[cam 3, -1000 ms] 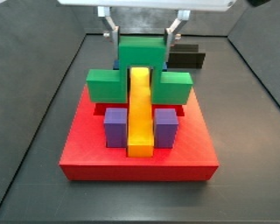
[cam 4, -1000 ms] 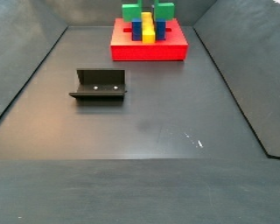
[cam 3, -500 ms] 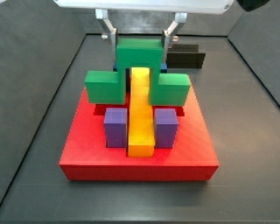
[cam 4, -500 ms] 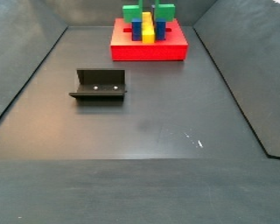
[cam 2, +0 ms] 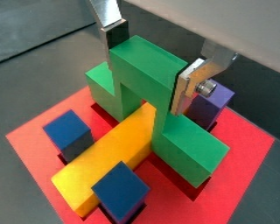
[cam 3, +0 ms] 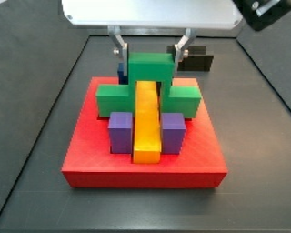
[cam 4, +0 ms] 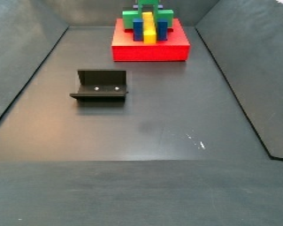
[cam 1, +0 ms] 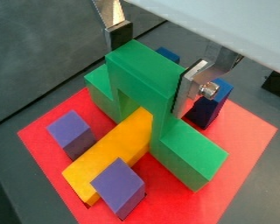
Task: Pick up the green object. Move up. Place the green object on the fixture. Regrasp the green object. Move to above the board. Insert the green object.
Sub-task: Insert the green object.
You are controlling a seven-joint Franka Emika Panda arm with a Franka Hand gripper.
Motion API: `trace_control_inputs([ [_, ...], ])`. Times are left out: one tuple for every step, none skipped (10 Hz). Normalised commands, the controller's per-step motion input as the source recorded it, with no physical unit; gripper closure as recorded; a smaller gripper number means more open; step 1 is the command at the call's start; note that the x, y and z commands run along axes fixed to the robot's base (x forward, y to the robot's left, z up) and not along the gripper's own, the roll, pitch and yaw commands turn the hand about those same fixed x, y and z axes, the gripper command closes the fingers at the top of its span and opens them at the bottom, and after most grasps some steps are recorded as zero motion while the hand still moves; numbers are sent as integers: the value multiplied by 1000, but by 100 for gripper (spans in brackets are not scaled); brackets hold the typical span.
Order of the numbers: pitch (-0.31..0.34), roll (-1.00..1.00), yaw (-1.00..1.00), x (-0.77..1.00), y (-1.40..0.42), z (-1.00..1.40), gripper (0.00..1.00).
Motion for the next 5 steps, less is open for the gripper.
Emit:
trace_control_inputs([
  [0, 99, -117, 63, 0, -109, 100],
  [19, 159, -223, 94, 0, -69, 100],
  [50, 144, -269, 77, 0, 0, 100],
  [60, 120, -269, 46, 0, 0, 100],
  [26, 51, -134, 0, 0, 0, 100],
])
